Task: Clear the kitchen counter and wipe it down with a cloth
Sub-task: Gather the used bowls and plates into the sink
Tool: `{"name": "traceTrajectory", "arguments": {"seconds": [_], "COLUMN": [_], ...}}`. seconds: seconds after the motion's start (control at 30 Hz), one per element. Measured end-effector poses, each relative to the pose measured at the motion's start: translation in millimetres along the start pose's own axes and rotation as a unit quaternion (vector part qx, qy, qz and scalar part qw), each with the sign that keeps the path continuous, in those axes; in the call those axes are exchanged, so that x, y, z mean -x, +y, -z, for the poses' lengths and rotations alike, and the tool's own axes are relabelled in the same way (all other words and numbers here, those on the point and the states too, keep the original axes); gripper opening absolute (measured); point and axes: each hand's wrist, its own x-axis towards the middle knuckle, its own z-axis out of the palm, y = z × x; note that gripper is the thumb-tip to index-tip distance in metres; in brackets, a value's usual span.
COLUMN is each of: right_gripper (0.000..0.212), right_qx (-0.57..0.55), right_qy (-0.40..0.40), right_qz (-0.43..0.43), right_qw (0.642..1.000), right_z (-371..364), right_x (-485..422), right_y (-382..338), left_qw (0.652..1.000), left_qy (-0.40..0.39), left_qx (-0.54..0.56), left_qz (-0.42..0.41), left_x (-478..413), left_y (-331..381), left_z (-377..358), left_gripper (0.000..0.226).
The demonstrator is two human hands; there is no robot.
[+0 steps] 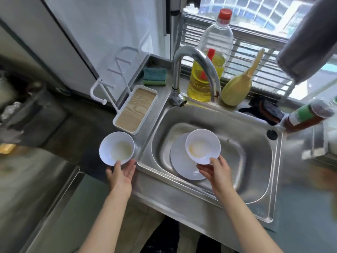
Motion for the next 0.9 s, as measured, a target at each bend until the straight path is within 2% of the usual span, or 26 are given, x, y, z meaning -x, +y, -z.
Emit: {"name": "traceTrajectory", "arguments": {"seconds": [0.27,0.4,0.5,0.77,0.9], "right_gripper": [0.03,0.038,0.043,0.046,0.04], "right_qx": [-0.098,-0.122,-0.121,-0.145,-0.158], "right_qy": [0.107,0.168,0.197,0.213,0.209], "right_qz": [-0.024,-0.038,-0.064,-0.133,-0.15], "right_qw": [0.989,0.978,0.971,0.957,0.953], "right_z": [48,72,83,98,110], "right_x": [-6,-44,-79,-143,-151], "right_y": [1,9,18,24,23], "left_qw": [0.984,0.967,0.947,0.921,0.915], "left_qy": [-0.127,-0.186,-0.227,-0.241,-0.237], "left_qx": [-0.122,-0.175,-0.226,-0.297,-0.317], "left_qz": [-0.014,-0.009,0.024,0.077,0.085], "left_x": [12,20,24,28,27], "left_y": [-25,-53,-82,-140,-153], "left_z": [-40,-72,-93,-117,-114], "left_gripper": [0.025,0.034,0.032,0.044,0.044]}}
